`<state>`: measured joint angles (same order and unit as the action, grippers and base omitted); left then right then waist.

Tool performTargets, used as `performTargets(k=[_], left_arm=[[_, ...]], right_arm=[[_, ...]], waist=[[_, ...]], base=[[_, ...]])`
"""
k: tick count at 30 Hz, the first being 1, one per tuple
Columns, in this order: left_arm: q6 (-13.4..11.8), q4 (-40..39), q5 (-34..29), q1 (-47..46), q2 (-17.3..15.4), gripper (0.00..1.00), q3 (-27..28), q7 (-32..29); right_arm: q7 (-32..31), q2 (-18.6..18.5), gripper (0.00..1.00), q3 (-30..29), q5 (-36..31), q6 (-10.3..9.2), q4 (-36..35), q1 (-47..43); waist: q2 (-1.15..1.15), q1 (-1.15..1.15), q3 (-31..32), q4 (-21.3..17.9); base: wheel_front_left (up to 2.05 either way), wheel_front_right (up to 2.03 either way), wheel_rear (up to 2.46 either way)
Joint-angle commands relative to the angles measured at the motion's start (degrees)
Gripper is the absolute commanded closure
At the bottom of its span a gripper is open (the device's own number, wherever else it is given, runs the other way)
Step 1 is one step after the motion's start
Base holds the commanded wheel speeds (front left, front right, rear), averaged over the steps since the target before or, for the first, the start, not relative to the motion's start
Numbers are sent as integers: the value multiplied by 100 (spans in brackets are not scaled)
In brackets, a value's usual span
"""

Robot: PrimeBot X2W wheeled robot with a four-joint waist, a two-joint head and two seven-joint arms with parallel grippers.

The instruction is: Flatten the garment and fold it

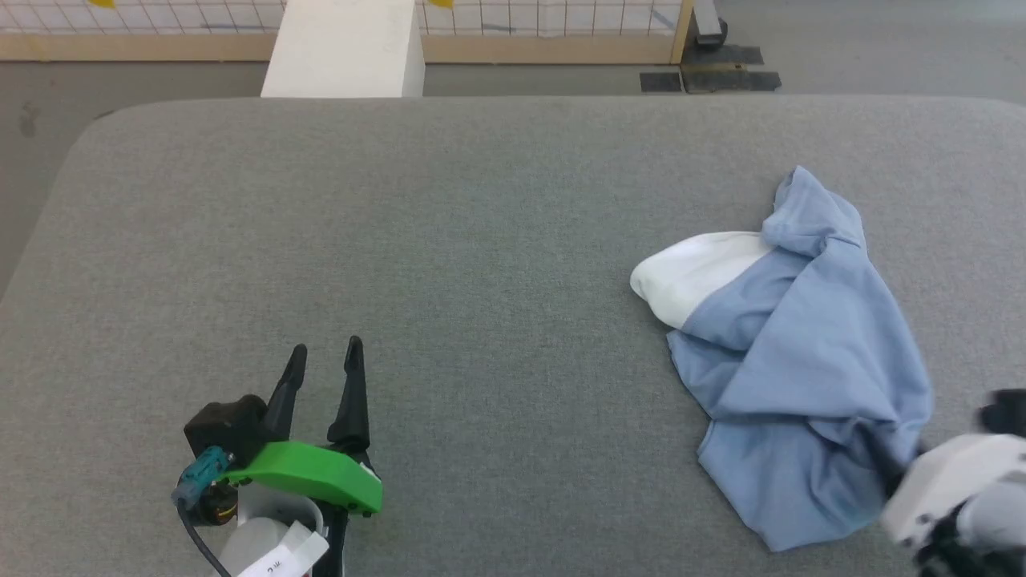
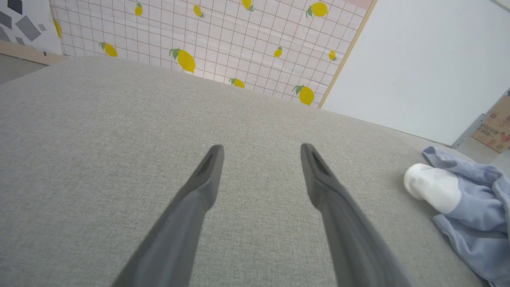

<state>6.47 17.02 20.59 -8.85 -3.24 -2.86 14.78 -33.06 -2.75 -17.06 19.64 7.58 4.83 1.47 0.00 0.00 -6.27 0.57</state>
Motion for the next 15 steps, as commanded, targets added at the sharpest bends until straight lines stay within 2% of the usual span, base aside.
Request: performTargets(k=[1, 5, 8, 15], left_arm=[[30, 33, 39, -36, 8, 0, -12, 22], [33, 71, 60, 25, -5, 0, -13, 22], [18, 74, 80, 90, -4, 0, -7, 22], [9, 79, 180, 79, 3, 0, -94, -57]], right_arm=[[204, -13, 0, -201, -9, -9, -137, 168], [941, -13, 0, -979, -135, -9, -440, 331], [1342, -13, 0, -1334, -240, -9, -498, 359], [1718, -13, 0, -1450, -258, -9, -324, 316]], waist=[[0, 0, 63, 43], [0, 0, 155, 67], [0, 0, 209, 57], [0, 0, 211, -64]], base=[[0, 0, 0], [0, 0, 0], [0, 0, 0], [0, 0, 0]])
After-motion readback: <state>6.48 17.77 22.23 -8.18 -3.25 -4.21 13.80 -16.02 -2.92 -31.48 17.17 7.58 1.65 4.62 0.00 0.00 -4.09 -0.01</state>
